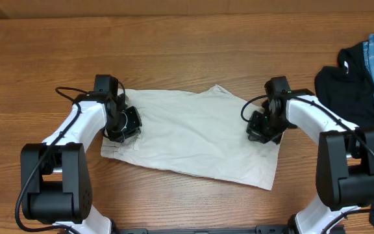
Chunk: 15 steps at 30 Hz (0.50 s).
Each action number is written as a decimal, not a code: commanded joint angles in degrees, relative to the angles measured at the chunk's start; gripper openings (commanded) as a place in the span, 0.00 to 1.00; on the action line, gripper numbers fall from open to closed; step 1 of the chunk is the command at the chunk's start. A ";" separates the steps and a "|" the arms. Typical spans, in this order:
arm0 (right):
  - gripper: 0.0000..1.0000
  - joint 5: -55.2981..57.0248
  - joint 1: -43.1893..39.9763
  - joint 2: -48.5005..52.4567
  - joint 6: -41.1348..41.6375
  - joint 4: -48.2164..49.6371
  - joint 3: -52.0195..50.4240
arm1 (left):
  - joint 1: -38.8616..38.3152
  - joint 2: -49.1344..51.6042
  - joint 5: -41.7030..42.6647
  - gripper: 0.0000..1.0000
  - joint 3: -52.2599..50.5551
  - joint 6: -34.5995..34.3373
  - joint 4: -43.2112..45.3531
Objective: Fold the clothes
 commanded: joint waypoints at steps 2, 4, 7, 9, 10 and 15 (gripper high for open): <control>0.04 3.15 0.07 1.49 -0.74 9.20 -1.36 | -0.31 1.14 -1.62 0.04 0.55 -0.94 0.07; 0.04 4.20 0.07 1.49 -1.70 12.28 -1.36 | -0.31 1.14 -1.79 0.04 0.55 -2.05 0.11; 0.04 5.16 0.07 1.49 -1.66 16.65 -1.36 | -0.31 1.14 -1.84 0.04 0.55 -3.96 -0.04; 0.04 5.25 0.07 1.51 -1.73 20.65 -1.33 | -0.31 1.14 -1.86 0.04 0.52 -6.86 -0.48; 0.04 5.60 0.07 1.51 -1.68 22.08 -1.33 | -0.31 1.14 -2.08 0.04 0.52 -7.87 -0.63; 0.04 5.62 0.07 1.51 -1.70 25.44 -1.07 | -0.09 1.14 -8.98 0.04 0.52 -11.82 -0.66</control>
